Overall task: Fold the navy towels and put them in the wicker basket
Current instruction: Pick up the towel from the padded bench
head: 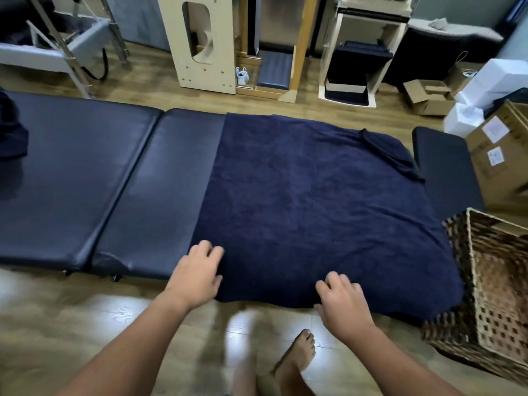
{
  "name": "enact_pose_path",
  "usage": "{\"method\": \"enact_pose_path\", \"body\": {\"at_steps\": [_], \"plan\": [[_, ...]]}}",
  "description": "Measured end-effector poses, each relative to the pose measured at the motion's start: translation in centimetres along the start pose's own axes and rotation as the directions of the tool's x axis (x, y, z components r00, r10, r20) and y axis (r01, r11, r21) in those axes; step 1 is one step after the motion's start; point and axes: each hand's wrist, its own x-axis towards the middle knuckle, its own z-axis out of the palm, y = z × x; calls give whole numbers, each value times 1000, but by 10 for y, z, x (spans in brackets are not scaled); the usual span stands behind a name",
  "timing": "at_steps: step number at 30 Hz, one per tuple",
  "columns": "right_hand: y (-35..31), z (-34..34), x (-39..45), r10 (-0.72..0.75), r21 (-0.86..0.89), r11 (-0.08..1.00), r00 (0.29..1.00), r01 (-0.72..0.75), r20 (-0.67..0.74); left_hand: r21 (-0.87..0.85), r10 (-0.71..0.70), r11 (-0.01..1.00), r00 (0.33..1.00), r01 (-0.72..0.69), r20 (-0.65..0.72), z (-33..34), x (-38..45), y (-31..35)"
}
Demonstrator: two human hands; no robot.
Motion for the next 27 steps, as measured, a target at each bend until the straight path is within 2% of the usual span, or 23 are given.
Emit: {"method": "enact_pose_path", "body": {"at_steps": [2,4,6,8,10,12,14,16,19,21,23,25,27], "plan": [[5,0,-4,121,1,993,993,-121,-12,126,73,988,992,-86,103,2,5,16],[12,-5,-6,236,16,972,972,-236,-4,218,-3,975,985,-35,171,-2,10,31],[20,-15,-1,273,20,962,962,-273,-12,243,-76,970,978,27,196,-13,19,45],[31,-27,13,293,18,956,955,-294,42,268,-83,963,972,22,218,-21,33,53],[42,-35,29,295,63,952,952,-301,83,246,-37,969,980,-13,197,-22,50,57],[54,-39,45,294,172,933,946,-315,135,153,11,987,980,-42,197,-21,71,64],[67,-39,62,251,244,922,944,-300,213,62,40,996,957,-60,289,-21,92,77],[78,-36,77,207,246,931,945,-270,252,42,38,997,923,-59,382,-23,115,92],[100,-32,104,206,232,942,964,-241,165,54,-20,999,903,-3,428,-25,163,116],[116,-35,125,249,209,942,964,-263,92,64,-61,997,917,38,394,-28,199,131],[136,-38,150,276,219,934,959,-282,58,89,-48,996,932,17,360,-31,238,144],[156,-40,175,265,226,933,960,-280,95,160,-12,986,937,-47,350,-33,271,155],[182,-44,203,256,243,927,955,-287,150,186,-27,982,932,-44,363,-34,302,166]]}}
